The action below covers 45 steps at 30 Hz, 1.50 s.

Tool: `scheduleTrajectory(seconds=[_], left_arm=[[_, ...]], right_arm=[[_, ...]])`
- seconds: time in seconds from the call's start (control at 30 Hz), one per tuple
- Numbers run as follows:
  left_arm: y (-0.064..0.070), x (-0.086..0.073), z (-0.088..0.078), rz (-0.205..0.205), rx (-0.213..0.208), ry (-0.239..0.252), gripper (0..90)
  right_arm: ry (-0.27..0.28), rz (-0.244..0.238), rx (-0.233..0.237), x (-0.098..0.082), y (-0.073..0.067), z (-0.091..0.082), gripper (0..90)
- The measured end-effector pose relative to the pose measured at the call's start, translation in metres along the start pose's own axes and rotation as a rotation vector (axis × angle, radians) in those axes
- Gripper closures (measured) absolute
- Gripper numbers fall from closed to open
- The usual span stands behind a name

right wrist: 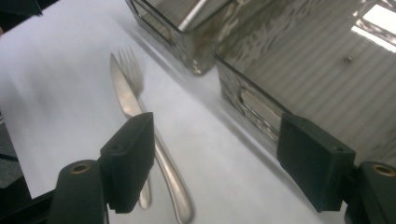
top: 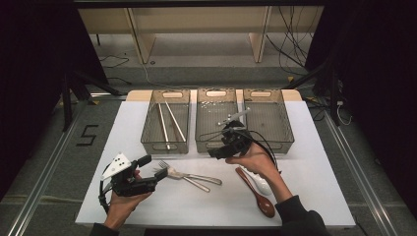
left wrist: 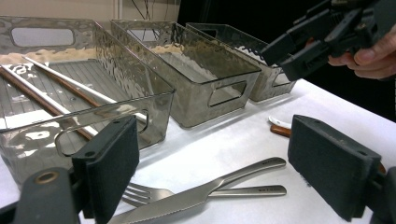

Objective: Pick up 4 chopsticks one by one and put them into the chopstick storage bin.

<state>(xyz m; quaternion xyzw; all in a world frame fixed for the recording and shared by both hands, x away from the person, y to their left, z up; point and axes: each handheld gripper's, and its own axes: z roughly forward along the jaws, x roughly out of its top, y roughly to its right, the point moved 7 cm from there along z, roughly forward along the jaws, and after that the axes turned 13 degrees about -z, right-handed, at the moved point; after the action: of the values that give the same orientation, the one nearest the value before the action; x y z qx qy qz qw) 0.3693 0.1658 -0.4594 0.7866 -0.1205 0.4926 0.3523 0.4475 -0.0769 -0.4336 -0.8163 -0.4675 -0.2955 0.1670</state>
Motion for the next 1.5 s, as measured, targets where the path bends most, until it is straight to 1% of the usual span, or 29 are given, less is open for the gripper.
scheduleTrajectory(seconds=[0.13,0.23,0.27,0.47,0.57,0.7,0.83,1.07,1.5], left_arm=[[0.000,0.000,0.000,0.001,0.000,-0.001,16.2],[0.000,0.000,0.000,-0.001,0.001,-0.001,16.2],[0.000,0.000,0.000,-0.002,0.001,0.000,16.2],[-0.001,0.000,0.001,0.000,0.005,-0.003,16.2],[-0.001,-0.001,0.001,0.001,0.006,-0.005,16.2],[-0.001,-0.001,0.001,0.000,0.005,-0.006,16.2],[-0.001,0.000,0.002,0.001,0.004,-0.005,16.2],[-0.001,0.000,0.003,0.001,0.004,-0.007,16.2],[0.000,0.001,0.003,-0.007,-0.002,-0.003,16.2]], right_arm=[[-0.005,0.008,-0.020,-0.013,0.003,-0.006,28.8],[-0.016,0.024,-0.033,-0.024,0.005,-0.010,28.8],[-0.013,0.024,-0.032,-0.028,0.005,-0.011,28.9],[-0.013,0.063,-0.041,-0.048,0.010,-0.017,28.9],[-0.024,0.068,-0.053,-0.056,0.012,-0.018,28.9],[-0.051,0.075,-0.053,-0.065,0.013,-0.018,28.8],[-0.075,0.083,-0.058,-0.072,0.014,-0.017,28.8],[-0.106,0.099,-0.045,-0.083,0.014,-0.017,28.8],[-0.138,0.114,-0.046,-0.097,0.013,-0.018,28.8]])
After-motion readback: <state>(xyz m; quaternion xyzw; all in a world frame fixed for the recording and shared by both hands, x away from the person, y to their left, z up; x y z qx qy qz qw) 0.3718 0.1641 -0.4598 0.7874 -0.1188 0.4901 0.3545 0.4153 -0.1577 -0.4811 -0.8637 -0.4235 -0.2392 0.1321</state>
